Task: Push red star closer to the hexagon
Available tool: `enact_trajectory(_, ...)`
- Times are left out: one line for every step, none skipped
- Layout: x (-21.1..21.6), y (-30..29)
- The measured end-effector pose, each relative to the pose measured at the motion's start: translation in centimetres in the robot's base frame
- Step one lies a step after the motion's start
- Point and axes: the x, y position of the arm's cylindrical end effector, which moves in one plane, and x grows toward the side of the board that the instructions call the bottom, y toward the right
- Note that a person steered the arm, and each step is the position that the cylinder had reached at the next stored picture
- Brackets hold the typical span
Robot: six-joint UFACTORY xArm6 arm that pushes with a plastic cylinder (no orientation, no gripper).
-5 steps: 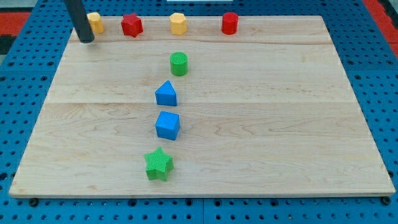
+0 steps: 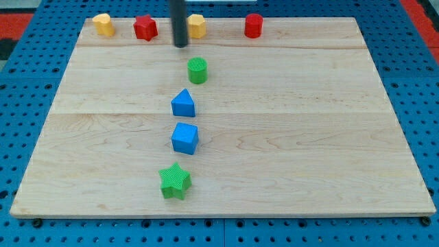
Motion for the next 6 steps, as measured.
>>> enact_trajectory(-0.2, -7.3)
enact_trajectory(-0.9, -10.3)
enact_trajectory(-3.3, -8.7)
enact_trajectory(-4.6, -6.2)
enact_trajectory(-5.0, -3.5)
enact_trajectory(-5.0, 2.2)
